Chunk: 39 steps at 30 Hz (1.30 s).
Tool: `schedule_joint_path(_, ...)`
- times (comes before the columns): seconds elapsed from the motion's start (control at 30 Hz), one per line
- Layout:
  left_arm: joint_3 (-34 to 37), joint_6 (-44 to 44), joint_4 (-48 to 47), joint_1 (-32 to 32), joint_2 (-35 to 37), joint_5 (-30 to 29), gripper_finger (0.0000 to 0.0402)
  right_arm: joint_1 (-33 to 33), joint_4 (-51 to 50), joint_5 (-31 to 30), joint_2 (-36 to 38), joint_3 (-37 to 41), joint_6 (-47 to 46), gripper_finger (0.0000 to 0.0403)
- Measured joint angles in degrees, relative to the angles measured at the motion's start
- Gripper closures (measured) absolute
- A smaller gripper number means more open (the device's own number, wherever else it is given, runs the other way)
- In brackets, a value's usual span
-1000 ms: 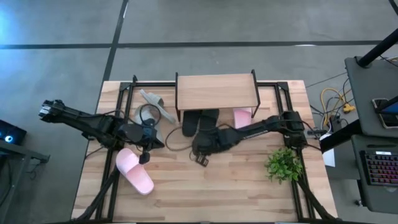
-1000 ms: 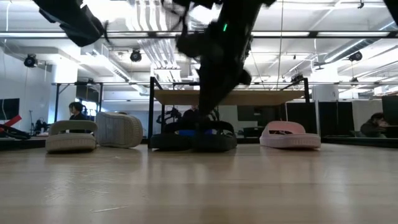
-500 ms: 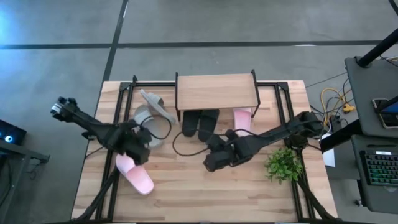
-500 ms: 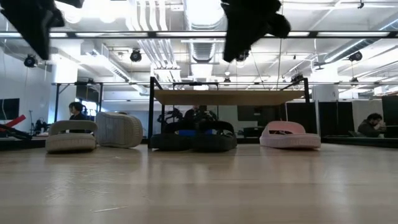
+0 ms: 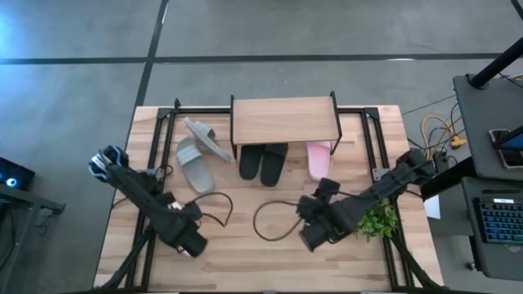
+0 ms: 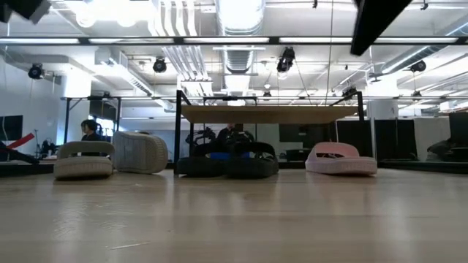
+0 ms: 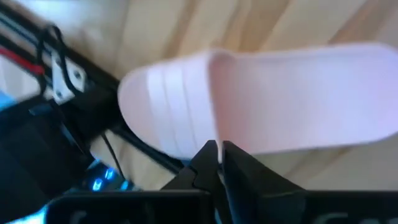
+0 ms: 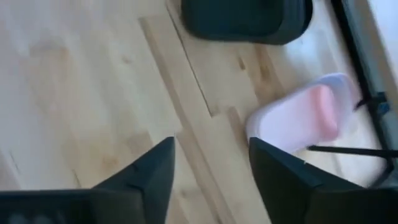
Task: Pick and place slides into the shelf
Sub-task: Put the pink slide under the shelf
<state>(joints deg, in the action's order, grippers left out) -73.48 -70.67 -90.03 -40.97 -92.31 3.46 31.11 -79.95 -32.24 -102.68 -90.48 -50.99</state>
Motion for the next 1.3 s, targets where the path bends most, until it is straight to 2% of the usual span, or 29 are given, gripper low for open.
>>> schedule_joint_path(0.13,-1.7,0.3,0.0,0.2,-4.9,3.9,0.0347,1.3,-0.9,-1.4,2.5,1.1,-1.0,0.0172)
schedule_joint_path(0.33,-4.5,-2.2,0.0,0.2,-8.9,4.2,0.0270,2.4,-0.9,-3.7,7.0,4.0,-3.5,0.0158)
schedule_joint_path(0.47,-3.9,-2.5,0.0,0.2,-9.6,3.7,0.0243,2.2,-0.8,-4.5,9.5,6.6,-5.4,0.0160)
schedule_joint_path(0.87,5.2,-1.8,0.0,-0.8,-9.0,2.7,0.0237,2.2,-0.4,-5.4,11.1,11.0,-14.8,0.0161)
schedule_joint_path(1.13,9.3,3.7,0.1,-0.8,-9.0,2.6,0.0238,1.5,-0.3,-6.3,10.7,11.1,-16.1,0.0161)
schedule_joint_path(1.3,11.2,4.0,0.8,-0.8,-8.8,2.5,0.0265,0.0,-0.3,-6.9,10.8,11.1,-15.8,0.0166)
